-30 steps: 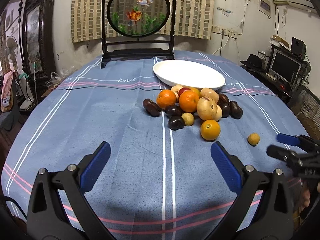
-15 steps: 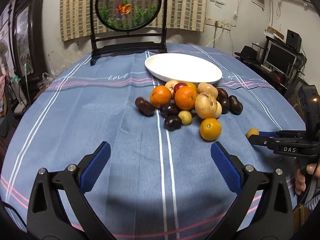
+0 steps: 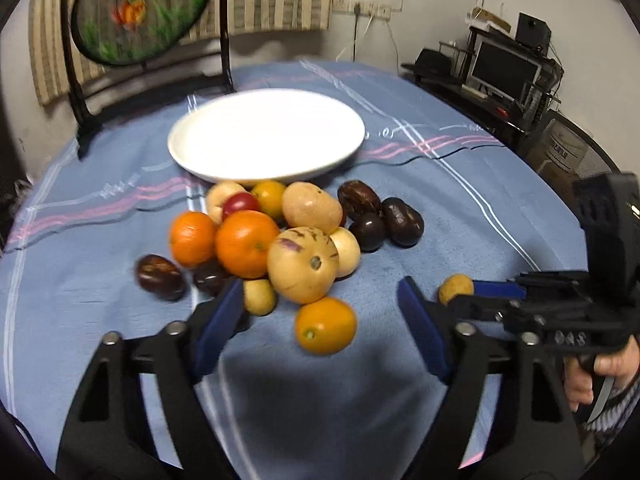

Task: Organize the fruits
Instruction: 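Carry a small yellow fruit to the plate with the right tool while the left tool carries a pale fruit, then grasp an orange with the left tool while the right tool grasps a pale pear, then carry the orange and pear to the plate and open both tools, then grasp a dark mangosteen with the left tool while the right tool grasps another mangosteen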

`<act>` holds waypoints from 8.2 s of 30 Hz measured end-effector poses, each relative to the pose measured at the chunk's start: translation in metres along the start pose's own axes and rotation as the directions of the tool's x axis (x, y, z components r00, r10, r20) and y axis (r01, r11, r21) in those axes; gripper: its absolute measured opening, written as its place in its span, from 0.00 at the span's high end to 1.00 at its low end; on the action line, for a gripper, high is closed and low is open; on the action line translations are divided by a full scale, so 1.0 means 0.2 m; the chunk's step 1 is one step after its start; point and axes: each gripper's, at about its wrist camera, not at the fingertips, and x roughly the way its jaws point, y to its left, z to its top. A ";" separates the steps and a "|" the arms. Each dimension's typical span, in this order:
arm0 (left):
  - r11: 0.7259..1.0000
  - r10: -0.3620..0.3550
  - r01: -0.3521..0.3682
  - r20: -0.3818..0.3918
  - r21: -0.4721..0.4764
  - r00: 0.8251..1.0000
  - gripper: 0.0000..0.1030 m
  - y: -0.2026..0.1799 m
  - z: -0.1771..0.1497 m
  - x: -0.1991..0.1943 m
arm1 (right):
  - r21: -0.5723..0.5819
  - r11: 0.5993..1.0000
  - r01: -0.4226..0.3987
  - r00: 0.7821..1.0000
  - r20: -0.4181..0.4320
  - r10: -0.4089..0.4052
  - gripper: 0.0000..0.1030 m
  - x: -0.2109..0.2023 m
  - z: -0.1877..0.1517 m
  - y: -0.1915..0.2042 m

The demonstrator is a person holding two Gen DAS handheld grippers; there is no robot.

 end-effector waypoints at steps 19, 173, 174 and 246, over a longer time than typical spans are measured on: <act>0.996 -0.041 0.035 -0.081 -0.076 0.996 0.59 0.07 0.02 0.19 | -0.003 1.000 -0.018 1.000 -0.005 0.018 0.72 0.02 0.01 0.00; 0.975 0.186 -0.166 0.139 -0.148 0.973 0.58 0.45 0.53 0.05 | -0.176 0.957 0.229 0.908 0.393 -0.145 0.58 -0.04 0.82 0.41; 0.975 0.188 -0.167 0.143 -0.149 0.972 0.58 0.45 0.58 0.07 | -0.166 0.957 0.238 0.902 0.404 -0.154 0.58 -0.04 0.87 0.40; 0.967 0.209 -0.218 -0.081 -0.131 0.975 0.30 0.61 -0.09 0.12 | -0.047 0.975 0.219 0.921 0.340 -0.190 0.38 -0.01 0.54 0.16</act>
